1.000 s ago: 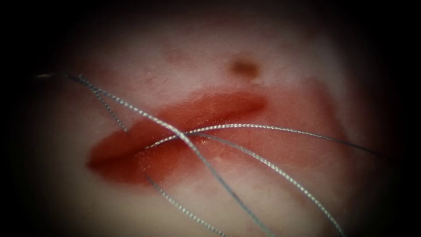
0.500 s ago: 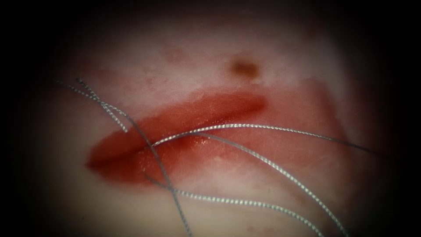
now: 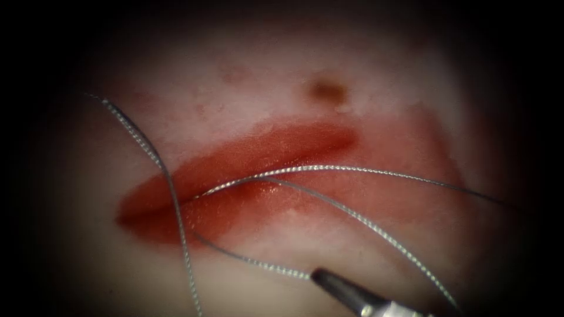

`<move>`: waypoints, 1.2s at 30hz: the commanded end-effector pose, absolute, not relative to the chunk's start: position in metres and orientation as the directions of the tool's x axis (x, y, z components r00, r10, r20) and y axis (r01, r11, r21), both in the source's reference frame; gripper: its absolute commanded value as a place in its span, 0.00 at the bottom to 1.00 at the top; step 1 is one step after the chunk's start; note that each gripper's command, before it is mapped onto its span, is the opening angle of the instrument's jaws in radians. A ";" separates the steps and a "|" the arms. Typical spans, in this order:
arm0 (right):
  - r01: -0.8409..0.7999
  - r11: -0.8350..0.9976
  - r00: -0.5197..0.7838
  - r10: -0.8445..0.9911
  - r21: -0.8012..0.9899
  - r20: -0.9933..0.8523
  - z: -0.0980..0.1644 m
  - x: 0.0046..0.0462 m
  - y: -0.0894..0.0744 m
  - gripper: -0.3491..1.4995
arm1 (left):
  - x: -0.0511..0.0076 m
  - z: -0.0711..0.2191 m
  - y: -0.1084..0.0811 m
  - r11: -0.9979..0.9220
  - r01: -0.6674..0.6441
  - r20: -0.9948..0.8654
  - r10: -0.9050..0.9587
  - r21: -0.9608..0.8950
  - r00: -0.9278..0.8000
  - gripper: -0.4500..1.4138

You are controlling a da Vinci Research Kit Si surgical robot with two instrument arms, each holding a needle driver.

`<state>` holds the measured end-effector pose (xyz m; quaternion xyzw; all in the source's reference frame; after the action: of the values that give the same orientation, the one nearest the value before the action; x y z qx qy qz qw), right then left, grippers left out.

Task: Wound Closure
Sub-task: Pull the suture through with the right gripper.

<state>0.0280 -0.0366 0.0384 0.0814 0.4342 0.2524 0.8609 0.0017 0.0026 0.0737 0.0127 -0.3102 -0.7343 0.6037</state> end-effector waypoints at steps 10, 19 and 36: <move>-0.344 0.875 0.525 0.481 0.342 -0.702 0.043 0.0352 -0.035 0.53 | 0.0016 0.073 0.004 -0.070 0.880 0.363 -0.893 0.469 -0.265 0.00; -0.331 0.891 0.554 0.450 0.310 -0.701 0.046 0.0349 -0.036 0.32 | 0.0011 0.072 0.004 -0.063 0.867 0.347 -0.900 0.494 -0.263 0.00; -0.323 0.898 0.553 0.436 0.299 -0.710 0.048 0.0338 -0.035 0.30 | 0.0000 0.072 0.004 -0.060 0.862 0.342 -0.903 0.503 -0.262 0.00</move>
<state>0.0327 -0.0360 0.0481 0.0684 0.4171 0.2155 0.8803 0.0002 0.0024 0.0727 0.0330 -0.3163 -0.7267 0.6089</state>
